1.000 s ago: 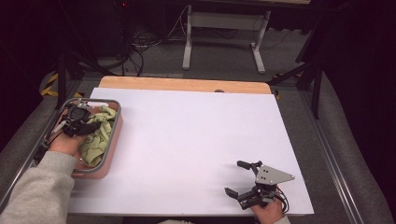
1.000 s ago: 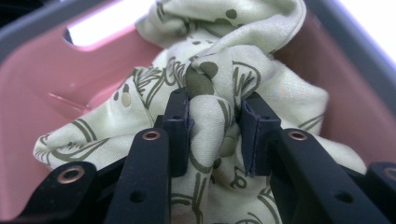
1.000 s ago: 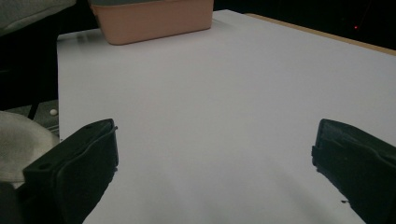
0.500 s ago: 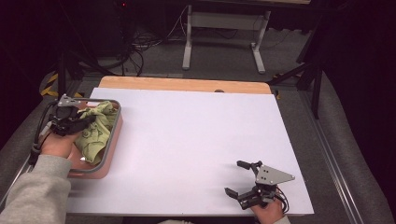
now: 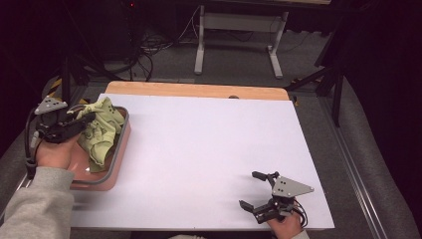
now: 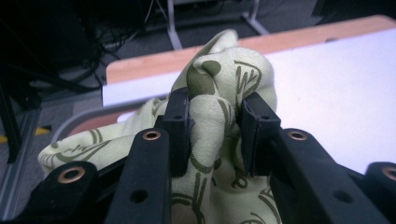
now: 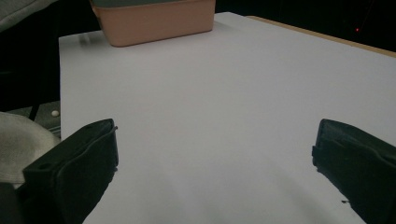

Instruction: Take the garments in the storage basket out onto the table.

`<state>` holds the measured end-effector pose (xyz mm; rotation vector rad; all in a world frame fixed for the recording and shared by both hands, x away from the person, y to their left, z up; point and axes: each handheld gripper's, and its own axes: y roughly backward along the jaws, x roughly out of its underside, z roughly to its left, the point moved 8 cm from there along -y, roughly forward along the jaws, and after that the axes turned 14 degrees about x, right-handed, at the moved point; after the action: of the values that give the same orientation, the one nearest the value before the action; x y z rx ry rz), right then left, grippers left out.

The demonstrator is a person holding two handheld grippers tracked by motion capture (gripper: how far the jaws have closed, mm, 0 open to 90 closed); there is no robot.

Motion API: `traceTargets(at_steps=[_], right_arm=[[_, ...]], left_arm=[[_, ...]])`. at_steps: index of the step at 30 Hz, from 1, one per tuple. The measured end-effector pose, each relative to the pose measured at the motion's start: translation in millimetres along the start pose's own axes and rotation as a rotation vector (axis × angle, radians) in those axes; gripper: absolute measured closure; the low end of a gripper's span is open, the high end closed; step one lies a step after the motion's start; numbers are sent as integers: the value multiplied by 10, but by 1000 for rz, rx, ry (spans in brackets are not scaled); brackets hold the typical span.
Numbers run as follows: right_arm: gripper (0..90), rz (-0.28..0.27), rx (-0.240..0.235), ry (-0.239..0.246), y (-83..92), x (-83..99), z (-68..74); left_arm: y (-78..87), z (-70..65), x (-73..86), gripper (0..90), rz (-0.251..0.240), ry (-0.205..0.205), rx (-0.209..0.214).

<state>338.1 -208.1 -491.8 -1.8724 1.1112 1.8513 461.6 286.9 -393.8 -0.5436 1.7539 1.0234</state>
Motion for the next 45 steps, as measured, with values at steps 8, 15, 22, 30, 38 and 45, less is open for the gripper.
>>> traceTargets(at_steps=[8,15,22,30,38,45], right_arm=[[6,-4,1,0,1,-4,2],[6,-6,2,-1,3,-6,0],[6,-9,2,-3,5,-9,-2],[6,-4,1,-3,-7,-3,2],[6,-3,-3,-8,-6,5,4],[6,-8,-4,-9,-1,-3,6]], left_arm=[[133,-126,-174,680,-85,-43,6],[219,-257,-334,679,-119,-78,24],[324,-374,-531,679,-148,-113,35],[361,-568,-809,679,-184,-141,61],[335,-792,-1042,679,-205,-177,93],[265,-996,-1203,679,-217,-206,127]])
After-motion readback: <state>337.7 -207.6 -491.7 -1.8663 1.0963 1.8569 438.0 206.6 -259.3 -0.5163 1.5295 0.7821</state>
